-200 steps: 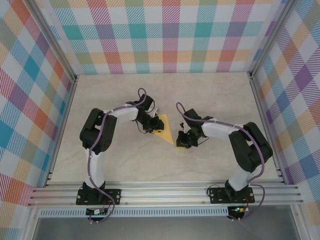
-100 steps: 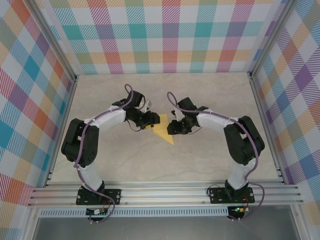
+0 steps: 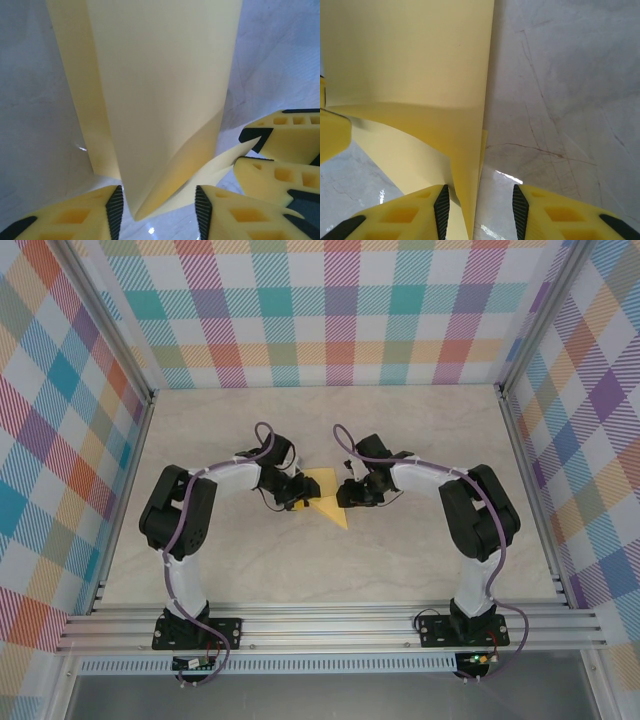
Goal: Fold a paper plane with a square sheet of paper (fold left side to right side)
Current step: Third fold the triangle at the center of the table, then fourth fold the wing at the center of the table.
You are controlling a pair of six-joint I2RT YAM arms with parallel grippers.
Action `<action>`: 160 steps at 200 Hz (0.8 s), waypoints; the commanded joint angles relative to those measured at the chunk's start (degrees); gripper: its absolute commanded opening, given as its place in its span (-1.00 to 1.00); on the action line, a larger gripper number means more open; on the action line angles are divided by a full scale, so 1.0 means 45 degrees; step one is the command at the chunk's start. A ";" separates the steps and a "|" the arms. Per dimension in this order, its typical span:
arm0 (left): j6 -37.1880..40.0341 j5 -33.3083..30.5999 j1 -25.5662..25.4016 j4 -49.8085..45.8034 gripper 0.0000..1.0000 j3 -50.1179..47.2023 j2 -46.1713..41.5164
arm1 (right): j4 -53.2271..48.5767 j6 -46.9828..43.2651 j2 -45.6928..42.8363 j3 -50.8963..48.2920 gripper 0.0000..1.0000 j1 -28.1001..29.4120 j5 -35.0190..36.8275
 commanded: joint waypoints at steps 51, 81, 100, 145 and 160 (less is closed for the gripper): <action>0.0064 -0.0025 -0.0002 -0.0097 -0.52 0.0748 -0.0082 | 0.2249 -0.1138 -0.2755 -0.2498 -0.10 0.0289 -0.0893; 0.0045 -0.0161 0.0003 -0.0228 -0.53 0.0804 -0.0258 | 0.2823 -0.1654 -0.2656 -0.2671 -0.03 0.1109 -0.0560; -0.0010 -0.0158 -0.0003 -0.0310 -0.53 0.0881 -0.0302 | 0.2672 -0.2010 -0.2238 -0.2249 -0.01 0.1547 0.0023; -0.0249 -0.0120 -0.0016 -0.0331 -0.51 0.1214 -0.0212 | 0.2448 -0.2381 -0.1183 -0.1511 -0.01 0.1869 0.0747; -0.0306 -0.0109 -0.0012 -0.0338 -0.49 0.1318 -0.0208 | 0.2606 -0.2328 -0.1141 -0.1603 -0.01 0.1895 0.1010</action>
